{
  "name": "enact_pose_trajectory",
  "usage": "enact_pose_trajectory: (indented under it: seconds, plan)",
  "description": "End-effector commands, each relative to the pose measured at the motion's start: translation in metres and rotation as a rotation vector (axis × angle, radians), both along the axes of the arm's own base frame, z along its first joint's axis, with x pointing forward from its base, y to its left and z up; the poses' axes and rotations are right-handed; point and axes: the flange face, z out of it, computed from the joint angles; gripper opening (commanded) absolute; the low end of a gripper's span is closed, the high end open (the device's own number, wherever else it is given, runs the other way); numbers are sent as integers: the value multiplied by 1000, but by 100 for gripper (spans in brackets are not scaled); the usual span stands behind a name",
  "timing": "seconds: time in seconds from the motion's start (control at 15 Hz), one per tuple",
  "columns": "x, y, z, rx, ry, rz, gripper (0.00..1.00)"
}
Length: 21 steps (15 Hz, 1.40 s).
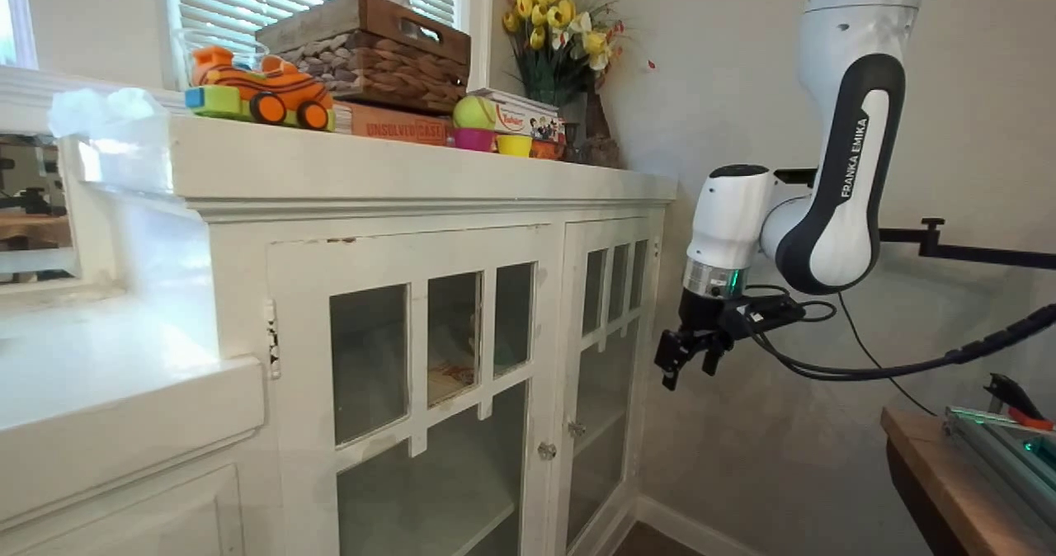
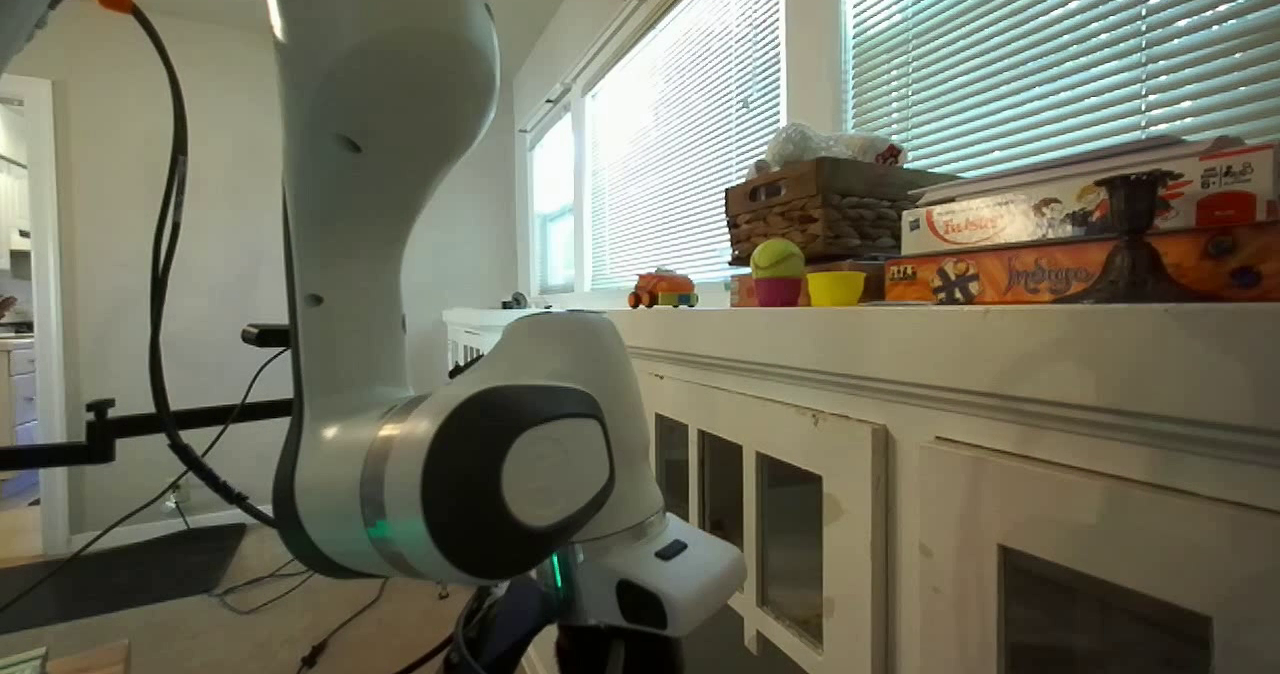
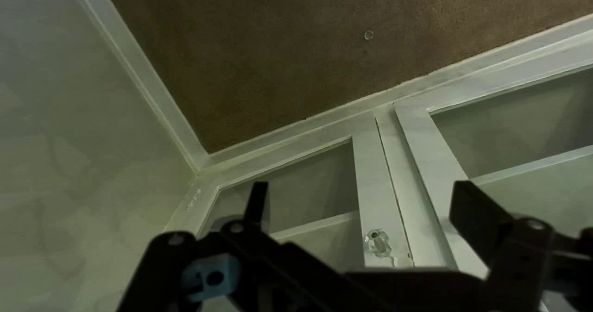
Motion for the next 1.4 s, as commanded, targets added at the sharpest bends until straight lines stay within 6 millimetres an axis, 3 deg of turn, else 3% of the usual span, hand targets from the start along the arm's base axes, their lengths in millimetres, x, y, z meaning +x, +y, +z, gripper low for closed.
enact_pose_trajectory:
  seconds: [0.0,0.47,1.33]
  plan:
    - [12,-15,-13,9,-49,57,100]
    - [33,-27,-35,37,-106,149,100]
    - [82,-28,-64,63,-131,364,100]
